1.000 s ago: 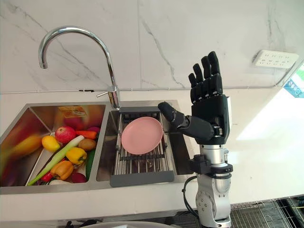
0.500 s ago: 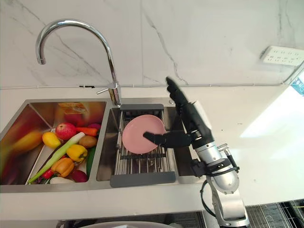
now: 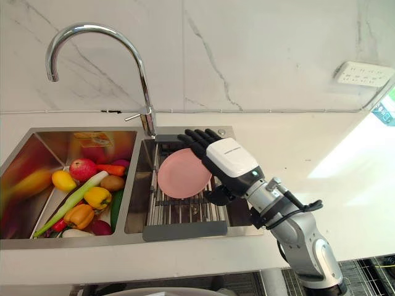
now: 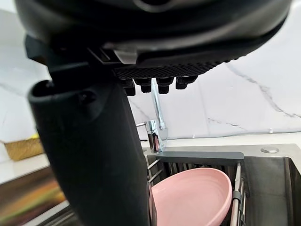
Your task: Walk over to the sink, pick up the cup, carry it to the dishwasher, place the cup inside the dishwasher, then close the dishwasher door
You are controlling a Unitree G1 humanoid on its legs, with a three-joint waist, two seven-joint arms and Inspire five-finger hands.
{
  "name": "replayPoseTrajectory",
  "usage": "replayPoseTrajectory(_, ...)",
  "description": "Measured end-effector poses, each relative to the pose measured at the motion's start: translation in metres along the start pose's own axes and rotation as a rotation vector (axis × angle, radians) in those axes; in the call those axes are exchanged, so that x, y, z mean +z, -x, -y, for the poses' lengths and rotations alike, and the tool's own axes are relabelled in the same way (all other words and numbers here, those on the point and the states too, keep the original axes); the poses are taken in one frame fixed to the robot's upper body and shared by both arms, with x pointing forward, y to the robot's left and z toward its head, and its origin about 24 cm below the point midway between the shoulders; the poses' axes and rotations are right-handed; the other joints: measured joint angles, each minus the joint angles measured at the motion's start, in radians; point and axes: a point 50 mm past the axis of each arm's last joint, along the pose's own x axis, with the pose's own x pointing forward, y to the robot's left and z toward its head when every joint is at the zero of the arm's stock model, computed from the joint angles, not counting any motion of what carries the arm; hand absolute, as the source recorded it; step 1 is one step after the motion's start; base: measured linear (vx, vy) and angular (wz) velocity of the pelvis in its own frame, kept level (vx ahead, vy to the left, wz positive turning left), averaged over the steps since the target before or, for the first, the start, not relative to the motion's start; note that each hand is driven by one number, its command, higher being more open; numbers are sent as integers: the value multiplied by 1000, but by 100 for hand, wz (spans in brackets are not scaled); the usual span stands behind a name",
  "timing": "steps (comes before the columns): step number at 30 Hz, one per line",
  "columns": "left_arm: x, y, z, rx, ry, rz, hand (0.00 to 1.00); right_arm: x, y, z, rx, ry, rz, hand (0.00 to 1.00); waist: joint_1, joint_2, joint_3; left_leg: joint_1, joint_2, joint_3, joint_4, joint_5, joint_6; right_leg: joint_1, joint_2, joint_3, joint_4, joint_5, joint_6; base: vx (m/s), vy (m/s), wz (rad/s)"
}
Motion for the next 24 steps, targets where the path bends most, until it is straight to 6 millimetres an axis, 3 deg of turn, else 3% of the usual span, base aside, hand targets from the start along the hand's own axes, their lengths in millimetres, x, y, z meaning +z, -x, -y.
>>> replayPoseTrajectory(5,-5,2,6,-36,-51,-16,100,3,-4,-7,69,79,10,100,1,-2,1,-3,-2,-10,-10,2,3,-3,-2,-10,0,0,0,14,18,5)
replayPoseTrajectory(11,-6,2,10,-61,-75,-18,100,-7,-12,-16,154,192,-48,100,3,-4,-1,-2,-5,-17,-16,9,4,-3,-4,-18,-1,0,0,-6,7,2)
replayPoseTrajectory(24,-6,2,10,-61,-79,-23,100,-18,-19,-43,257,261,-113,100,7,-5,-3,-10,-4,-36,-23,26,3,-2,-4,-30,-5,0,-1,-34,-9,4)
